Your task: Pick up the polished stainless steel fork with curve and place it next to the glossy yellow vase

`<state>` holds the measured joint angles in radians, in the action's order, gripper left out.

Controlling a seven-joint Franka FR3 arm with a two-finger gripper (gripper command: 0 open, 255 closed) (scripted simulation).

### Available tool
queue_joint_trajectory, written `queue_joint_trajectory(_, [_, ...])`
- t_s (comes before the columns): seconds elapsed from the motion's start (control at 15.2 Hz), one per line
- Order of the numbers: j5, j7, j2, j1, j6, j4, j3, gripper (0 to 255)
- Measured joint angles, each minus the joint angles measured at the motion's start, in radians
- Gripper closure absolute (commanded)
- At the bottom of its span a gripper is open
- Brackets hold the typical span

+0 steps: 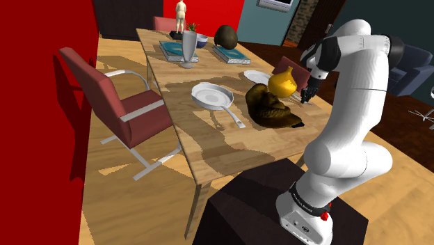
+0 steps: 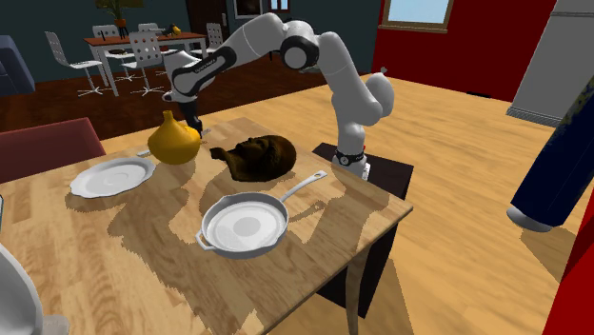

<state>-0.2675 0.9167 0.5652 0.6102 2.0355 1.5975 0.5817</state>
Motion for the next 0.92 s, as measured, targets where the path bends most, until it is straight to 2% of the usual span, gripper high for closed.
queue_joint_trajectory(0.33, [-0.001, 0.001, 0.002, 0.001, 0.003, 0.000, -0.001, 255])
queue_joint_trajectory(0.4, [-0.001, 0.001, 0.002, 0.001, 0.003, 0.000, -0.001, 0])
queue_joint_trajectory(0.79, [-0.001, 0.001, 0.002, 0.001, 0.003, 0.000, -0.001, 0])
queue_joint_trajectory(0.92, [0.008, -0.005, -0.012, -0.002, -0.028, -0.019, 0.005, 0])
